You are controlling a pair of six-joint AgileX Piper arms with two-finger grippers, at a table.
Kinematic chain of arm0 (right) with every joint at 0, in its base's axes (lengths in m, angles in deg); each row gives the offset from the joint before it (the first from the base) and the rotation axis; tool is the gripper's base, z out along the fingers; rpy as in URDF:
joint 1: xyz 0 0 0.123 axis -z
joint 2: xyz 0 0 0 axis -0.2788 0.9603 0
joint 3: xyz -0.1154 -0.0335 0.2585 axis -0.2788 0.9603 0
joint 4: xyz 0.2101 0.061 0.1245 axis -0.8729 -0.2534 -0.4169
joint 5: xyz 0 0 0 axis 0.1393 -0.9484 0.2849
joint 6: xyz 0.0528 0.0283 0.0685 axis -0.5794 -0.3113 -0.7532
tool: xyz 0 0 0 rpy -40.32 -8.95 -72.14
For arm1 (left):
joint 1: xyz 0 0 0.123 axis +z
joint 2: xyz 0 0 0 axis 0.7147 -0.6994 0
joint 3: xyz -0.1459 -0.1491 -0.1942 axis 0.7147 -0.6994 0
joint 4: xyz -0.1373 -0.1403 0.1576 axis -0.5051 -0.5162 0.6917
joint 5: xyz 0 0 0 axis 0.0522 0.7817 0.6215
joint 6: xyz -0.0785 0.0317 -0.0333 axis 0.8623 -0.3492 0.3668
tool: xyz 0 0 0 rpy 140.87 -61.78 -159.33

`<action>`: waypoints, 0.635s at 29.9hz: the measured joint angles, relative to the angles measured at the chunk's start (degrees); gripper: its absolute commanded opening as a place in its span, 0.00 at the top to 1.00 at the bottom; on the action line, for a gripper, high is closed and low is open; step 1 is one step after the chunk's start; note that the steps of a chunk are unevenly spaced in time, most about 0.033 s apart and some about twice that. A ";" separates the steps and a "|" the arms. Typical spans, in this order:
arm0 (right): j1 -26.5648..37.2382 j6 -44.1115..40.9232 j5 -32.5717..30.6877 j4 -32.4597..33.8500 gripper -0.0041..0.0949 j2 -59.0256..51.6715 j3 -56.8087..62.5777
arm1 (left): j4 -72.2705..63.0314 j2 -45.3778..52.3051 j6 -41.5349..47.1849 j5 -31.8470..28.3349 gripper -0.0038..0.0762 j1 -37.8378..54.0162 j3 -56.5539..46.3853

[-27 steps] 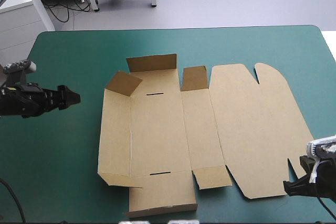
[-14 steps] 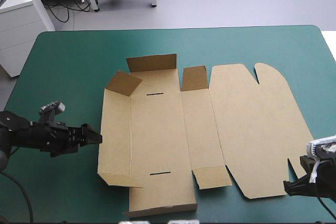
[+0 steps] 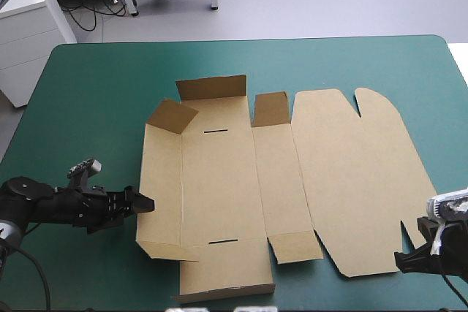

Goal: Fold the box

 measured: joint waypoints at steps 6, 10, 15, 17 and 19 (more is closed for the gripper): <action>0.00 -0.01 0.00 -0.05 0.98 0.00 0.00 | -0.72 0.00 1.67 -4.26 0.12 -6.20 -0.07; 0.00 -0.13 0.00 -0.05 0.98 0.00 0.00 | -0.84 -0.06 4.42 -9.31 0.12 -12.07 -0.07; 0.00 -0.13 0.00 -0.05 0.98 0.00 0.00 | -1.20 -2.08 6.78 -11.25 0.12 -17.32 -0.07; 0.00 -0.13 0.00 -0.05 0.98 0.00 0.00 | -1.63 -3.65 7.17 -11.47 0.13 -18.33 -0.07; 0.00 -0.13 0.00 -0.05 0.98 0.00 0.00 | -2.41 -5.15 7.33 -11.65 0.19 -18.66 -0.07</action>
